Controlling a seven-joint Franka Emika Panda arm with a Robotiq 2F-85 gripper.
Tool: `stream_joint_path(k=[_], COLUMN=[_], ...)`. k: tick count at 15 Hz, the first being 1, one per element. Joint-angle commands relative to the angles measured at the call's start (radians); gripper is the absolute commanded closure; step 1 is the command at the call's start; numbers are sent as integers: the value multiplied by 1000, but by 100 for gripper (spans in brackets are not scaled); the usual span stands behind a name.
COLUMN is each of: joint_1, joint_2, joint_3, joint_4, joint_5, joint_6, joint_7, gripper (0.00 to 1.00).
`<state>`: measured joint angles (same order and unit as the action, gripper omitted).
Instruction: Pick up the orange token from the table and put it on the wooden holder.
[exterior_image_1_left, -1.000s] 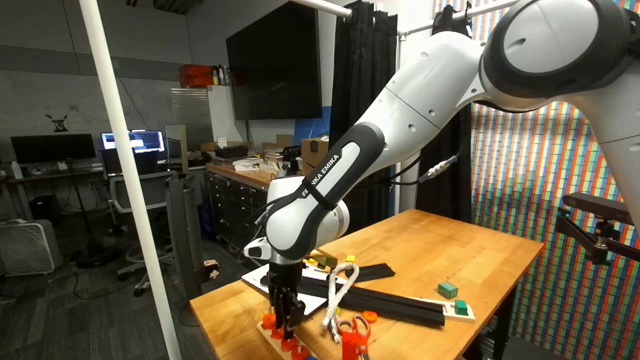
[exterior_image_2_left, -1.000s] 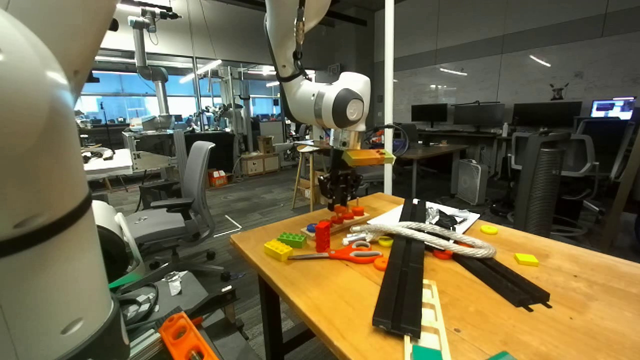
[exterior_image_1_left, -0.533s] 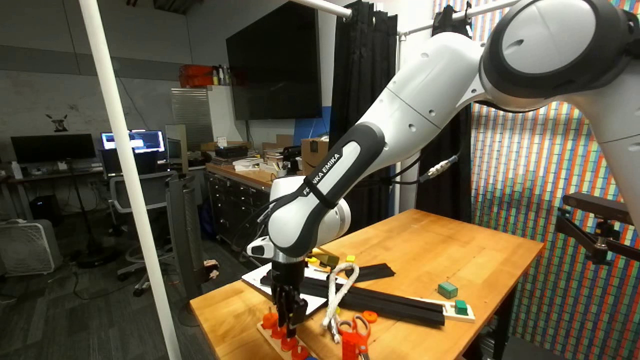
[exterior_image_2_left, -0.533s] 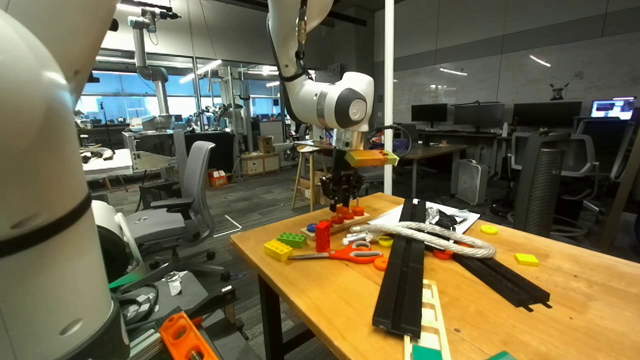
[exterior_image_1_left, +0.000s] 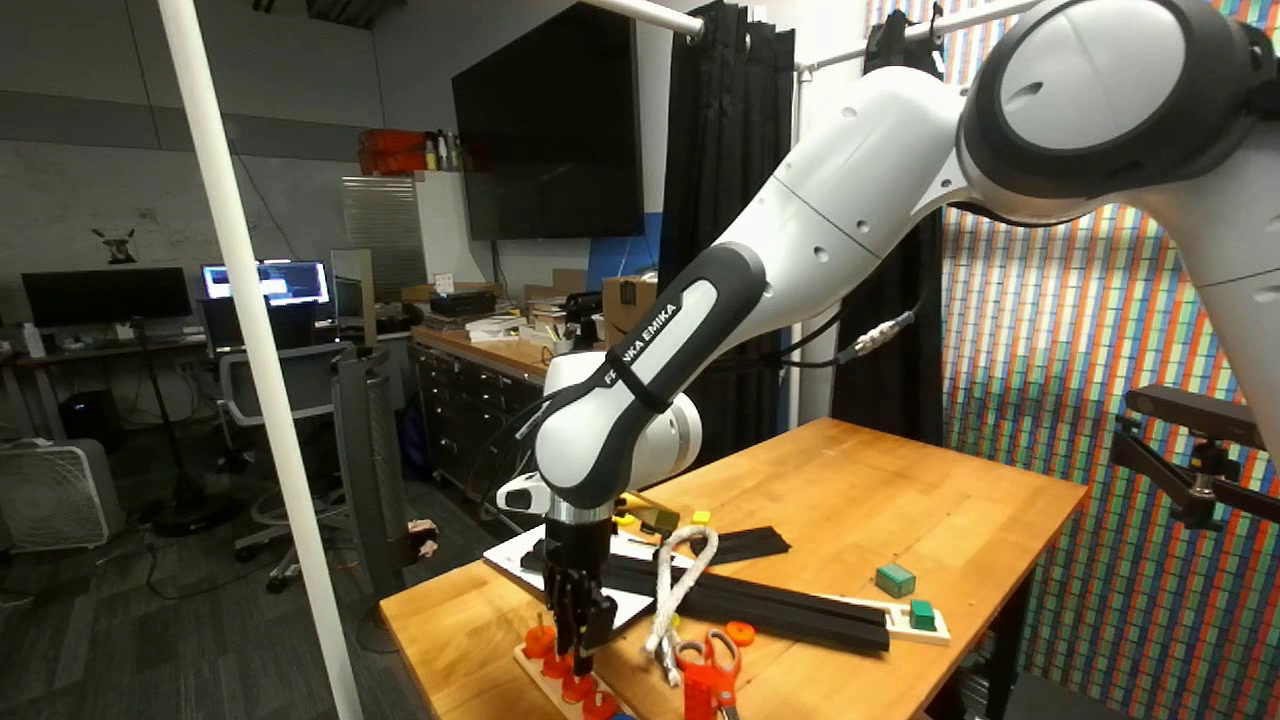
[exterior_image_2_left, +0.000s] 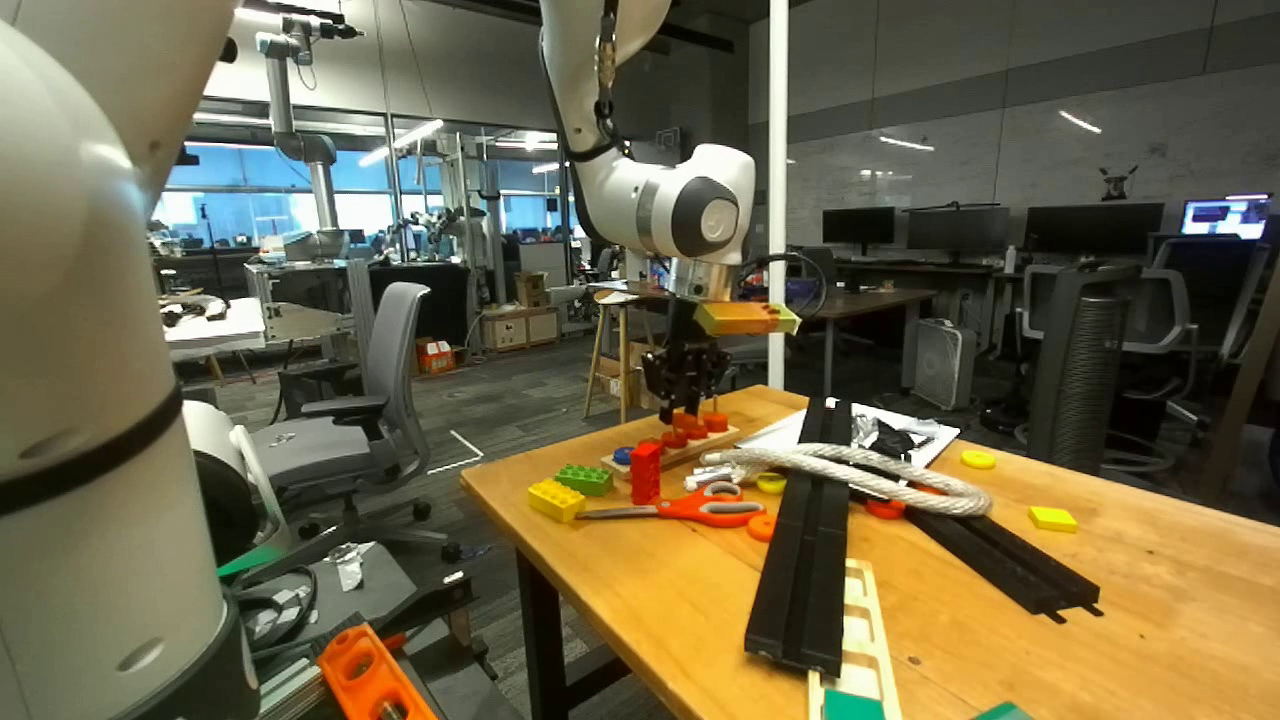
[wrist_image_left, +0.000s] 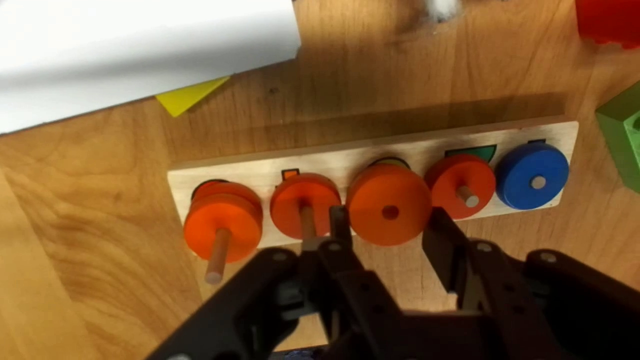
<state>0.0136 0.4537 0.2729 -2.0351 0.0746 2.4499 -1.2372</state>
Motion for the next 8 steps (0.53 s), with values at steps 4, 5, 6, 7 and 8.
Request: stream_joint_path(k=[4,5,6,7,8], joint_1=[-14,-13,-13,-12,-11], joint_2=[30,33,34,36,38], joint_3=[18,18,18,18,18], joint_4=[47,50,53,57,60], joint_5=[48,50,53,54,56], joint_6=[-43,-45,-50,-54,-56], joint_7=[-55,-58,-61,-64,-67], gripper=[77,77,77,77,77])
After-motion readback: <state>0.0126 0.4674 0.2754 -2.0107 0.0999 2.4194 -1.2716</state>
